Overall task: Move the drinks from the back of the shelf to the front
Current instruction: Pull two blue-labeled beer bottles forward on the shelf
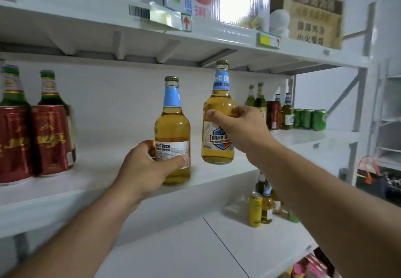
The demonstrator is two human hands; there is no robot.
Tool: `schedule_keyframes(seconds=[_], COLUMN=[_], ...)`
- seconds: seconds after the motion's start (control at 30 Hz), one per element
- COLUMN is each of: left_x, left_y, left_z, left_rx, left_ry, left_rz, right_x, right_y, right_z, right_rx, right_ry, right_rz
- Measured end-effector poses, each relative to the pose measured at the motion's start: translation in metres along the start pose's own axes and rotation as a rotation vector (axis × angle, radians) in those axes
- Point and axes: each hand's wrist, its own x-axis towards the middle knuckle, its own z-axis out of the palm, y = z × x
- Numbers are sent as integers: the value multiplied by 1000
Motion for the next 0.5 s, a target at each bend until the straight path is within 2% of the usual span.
schedule_keyframes(seconds=[0.5], left_x=[-22], left_y=[54], left_z=[199], left_rx=[-92], left_ry=[-117], left_rz=[12], right_x=[22], right_y=[39], right_z=[-191], right_rx=[-106], right_ry=[67], right_rz=[-7])
